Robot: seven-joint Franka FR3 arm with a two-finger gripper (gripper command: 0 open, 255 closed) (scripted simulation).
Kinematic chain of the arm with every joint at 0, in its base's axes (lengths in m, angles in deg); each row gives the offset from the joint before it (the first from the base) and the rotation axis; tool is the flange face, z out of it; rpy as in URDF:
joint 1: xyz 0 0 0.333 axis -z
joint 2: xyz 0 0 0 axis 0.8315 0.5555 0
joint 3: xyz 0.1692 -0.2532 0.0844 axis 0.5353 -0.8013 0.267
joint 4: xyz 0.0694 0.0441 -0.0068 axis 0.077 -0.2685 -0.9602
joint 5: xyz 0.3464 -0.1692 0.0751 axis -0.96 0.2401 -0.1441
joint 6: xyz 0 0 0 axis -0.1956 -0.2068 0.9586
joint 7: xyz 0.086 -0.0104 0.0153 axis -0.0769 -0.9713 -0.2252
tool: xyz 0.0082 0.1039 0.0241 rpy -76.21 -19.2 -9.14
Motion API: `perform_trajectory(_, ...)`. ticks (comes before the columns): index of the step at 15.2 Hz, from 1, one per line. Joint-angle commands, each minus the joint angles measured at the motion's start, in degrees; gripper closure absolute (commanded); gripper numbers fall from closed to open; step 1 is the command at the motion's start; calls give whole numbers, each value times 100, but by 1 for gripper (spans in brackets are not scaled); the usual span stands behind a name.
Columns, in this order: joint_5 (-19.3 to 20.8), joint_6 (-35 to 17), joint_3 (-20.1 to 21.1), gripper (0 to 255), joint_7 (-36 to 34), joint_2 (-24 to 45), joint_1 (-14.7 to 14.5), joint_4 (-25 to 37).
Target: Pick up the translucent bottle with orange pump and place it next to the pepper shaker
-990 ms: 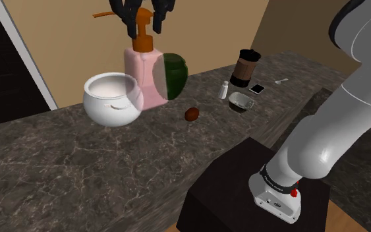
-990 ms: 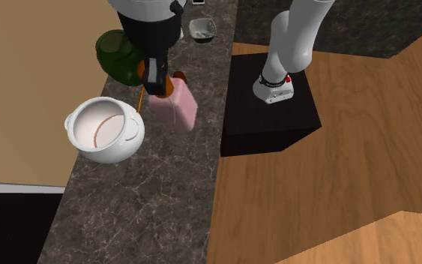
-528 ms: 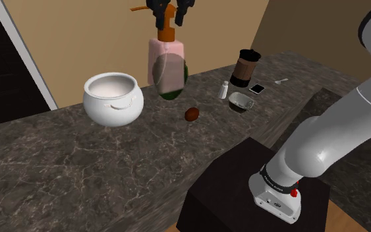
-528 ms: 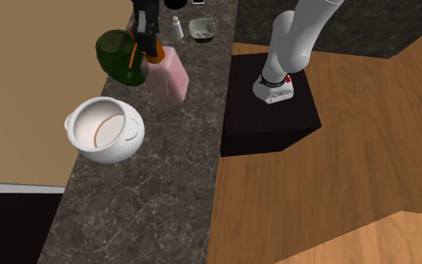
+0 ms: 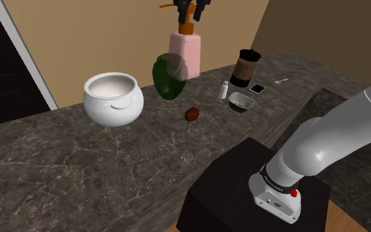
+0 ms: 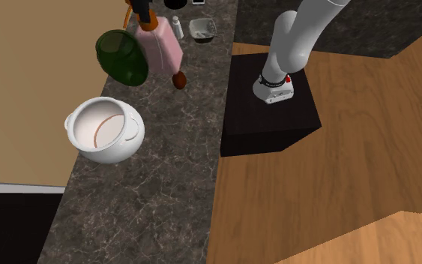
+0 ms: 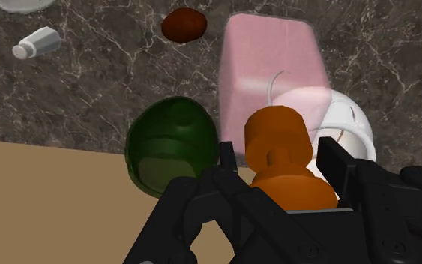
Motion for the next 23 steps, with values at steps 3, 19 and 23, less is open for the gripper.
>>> perform_trajectory(3, 4, -69, -412, 255, 609, -21, 195, -57)
perform_trajectory(19, 9, -156, -1774, 255, 2762, 938, 1004, 891)
perform_trajectory(23, -71, -65, -2055, 255, 3268, 1448, 1242, 1501)
